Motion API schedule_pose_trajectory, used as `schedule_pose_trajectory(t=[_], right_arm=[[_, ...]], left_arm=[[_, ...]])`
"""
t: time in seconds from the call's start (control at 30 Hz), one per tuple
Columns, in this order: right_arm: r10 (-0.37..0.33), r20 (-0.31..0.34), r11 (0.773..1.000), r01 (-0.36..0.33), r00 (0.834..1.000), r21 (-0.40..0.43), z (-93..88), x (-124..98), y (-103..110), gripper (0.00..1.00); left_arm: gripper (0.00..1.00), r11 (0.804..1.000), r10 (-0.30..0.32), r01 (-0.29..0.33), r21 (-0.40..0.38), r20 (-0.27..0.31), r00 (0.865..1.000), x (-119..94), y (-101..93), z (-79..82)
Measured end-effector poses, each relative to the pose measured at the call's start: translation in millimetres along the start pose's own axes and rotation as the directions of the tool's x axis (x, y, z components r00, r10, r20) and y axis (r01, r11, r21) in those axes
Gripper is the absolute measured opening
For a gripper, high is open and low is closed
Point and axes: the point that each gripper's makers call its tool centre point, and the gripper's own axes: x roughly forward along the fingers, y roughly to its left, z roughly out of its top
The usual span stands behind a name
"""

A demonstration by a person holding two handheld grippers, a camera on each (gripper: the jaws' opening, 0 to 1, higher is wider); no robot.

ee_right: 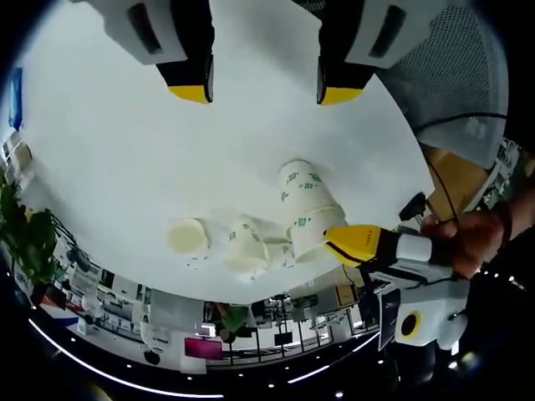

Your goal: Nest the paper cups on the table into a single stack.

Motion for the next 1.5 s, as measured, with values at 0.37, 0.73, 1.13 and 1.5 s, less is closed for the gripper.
schedule_pose_trajectory(t=[0.37,0.73,1.13,1.5], right_arm=[[0.002,-0.005,1.0,-0.002,1.0,0.004,-3.6,-1,0,0.48],[-0.006,-0.003,1.0,0.006,1.0,0.006,-2.1,-4,-4,0.48],[0.0,-0.002,1.0,0.0,1.0,0.004,-0.7,-5,-1,0.5],[0.003,0.0,1.0,-0.003,1.0,0.012,0.7,-5,-2,0.52]], left_arm=[[0.02,1.0,-0.01,0.009,-0.019,-0.017,1.0,5,-1.0,-4.2],[0.02,0.999,-0.007,0.006,-0.039,-0.049,0.999,11,-4.1,-11.6],[0.04,0.999,0.0,-0.002,-0.036,-0.033,0.999,6,-2.8,-7.8],[0.13,0.998,0.023,-0.018,-0.064,0.071,0.997,-17,-0.8,7.5]])
